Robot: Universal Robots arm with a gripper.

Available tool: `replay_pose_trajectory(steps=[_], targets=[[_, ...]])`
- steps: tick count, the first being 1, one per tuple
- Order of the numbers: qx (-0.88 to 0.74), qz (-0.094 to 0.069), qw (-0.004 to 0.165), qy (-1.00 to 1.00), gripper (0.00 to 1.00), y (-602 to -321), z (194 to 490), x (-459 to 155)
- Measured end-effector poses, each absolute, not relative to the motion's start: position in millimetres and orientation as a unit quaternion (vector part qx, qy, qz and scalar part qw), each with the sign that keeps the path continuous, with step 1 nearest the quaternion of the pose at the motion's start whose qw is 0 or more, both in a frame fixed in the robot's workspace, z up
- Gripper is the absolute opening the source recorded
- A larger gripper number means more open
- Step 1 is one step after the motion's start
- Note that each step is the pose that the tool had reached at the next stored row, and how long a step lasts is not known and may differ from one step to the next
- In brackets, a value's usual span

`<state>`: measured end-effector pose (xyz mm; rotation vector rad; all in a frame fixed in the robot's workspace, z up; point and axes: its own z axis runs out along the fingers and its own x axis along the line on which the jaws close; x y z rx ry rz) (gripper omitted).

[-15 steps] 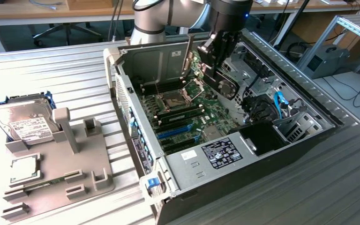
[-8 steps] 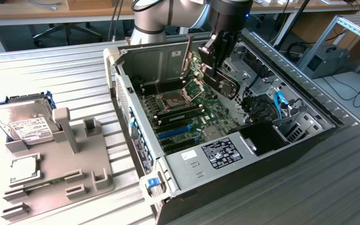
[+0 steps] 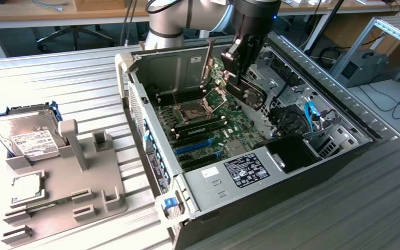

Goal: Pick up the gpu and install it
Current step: 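Insert the gpu into the slot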

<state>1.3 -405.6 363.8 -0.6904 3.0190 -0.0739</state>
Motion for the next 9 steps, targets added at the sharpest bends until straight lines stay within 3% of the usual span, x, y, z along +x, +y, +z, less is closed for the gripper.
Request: replay_pose_trajectory(steps=[9], targets=[[-0.243,-0.023,0.022,0.97,0.26,-405.6,363.1,1.6]])
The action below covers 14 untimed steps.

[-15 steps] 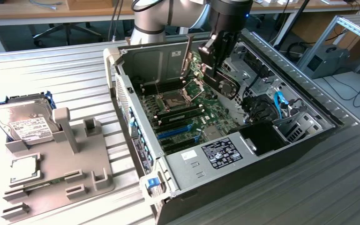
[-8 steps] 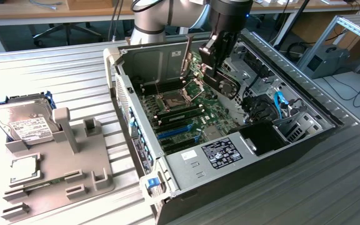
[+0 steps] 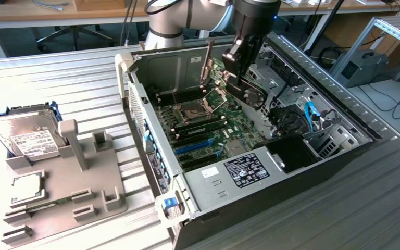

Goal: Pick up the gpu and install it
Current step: 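Insert the gpu into the slot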

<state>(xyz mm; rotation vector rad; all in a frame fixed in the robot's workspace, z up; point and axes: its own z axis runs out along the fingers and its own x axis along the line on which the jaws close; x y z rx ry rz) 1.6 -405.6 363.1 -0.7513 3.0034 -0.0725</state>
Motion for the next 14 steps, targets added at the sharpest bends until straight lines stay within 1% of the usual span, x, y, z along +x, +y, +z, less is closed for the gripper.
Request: replay_pose_trajectory(steps=[14], targets=[[-0.284,-0.022,0.023,0.958,0.26,-405.6,361.5,2.8]])
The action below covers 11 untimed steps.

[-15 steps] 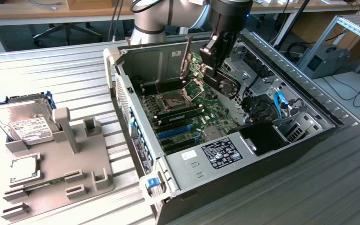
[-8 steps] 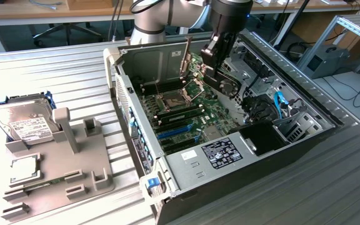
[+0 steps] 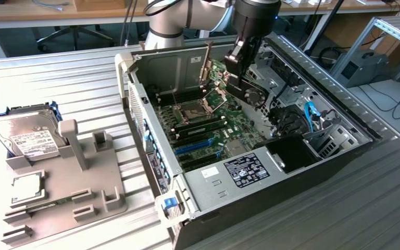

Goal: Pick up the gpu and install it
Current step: 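Insert the gpu into the slot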

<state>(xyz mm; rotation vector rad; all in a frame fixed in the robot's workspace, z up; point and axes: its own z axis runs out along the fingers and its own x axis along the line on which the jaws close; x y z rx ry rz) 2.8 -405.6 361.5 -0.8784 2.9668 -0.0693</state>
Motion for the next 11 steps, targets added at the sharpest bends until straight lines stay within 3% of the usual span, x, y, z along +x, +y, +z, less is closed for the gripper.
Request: replay_pose_trajectory(steps=[11], targets=[[-0.316,-0.022,0.024,0.948,0.26,-405.6,361.1,2.9]])
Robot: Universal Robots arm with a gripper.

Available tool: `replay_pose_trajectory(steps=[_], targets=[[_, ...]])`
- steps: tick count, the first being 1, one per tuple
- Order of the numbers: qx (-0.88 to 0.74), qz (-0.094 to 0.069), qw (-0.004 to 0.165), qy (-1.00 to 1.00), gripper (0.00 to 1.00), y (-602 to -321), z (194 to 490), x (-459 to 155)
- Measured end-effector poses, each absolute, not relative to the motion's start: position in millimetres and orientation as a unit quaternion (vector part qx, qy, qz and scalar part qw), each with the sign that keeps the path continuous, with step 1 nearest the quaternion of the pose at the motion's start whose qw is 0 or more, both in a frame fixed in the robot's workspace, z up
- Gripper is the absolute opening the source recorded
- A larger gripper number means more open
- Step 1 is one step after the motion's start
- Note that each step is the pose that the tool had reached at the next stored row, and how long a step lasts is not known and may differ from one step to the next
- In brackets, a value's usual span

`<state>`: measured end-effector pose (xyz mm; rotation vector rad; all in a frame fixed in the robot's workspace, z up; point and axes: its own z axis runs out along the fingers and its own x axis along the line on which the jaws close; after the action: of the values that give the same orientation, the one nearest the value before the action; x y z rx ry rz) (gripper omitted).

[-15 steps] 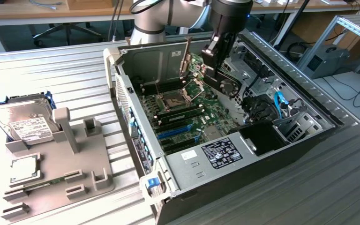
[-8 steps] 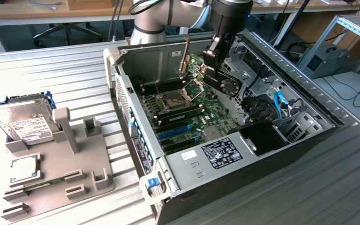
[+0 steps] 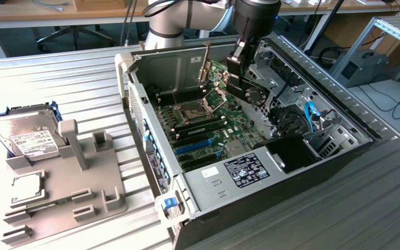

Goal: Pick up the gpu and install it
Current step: 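Insert the gpu into the slot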

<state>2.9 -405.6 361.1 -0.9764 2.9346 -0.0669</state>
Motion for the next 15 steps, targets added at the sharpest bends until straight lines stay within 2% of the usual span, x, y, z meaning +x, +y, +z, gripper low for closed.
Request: replay_pose_trajectory(steps=[15], targets=[[-0.365,-0.02,0.025,0.931,0.26,-405.6,360.1,3.6]])
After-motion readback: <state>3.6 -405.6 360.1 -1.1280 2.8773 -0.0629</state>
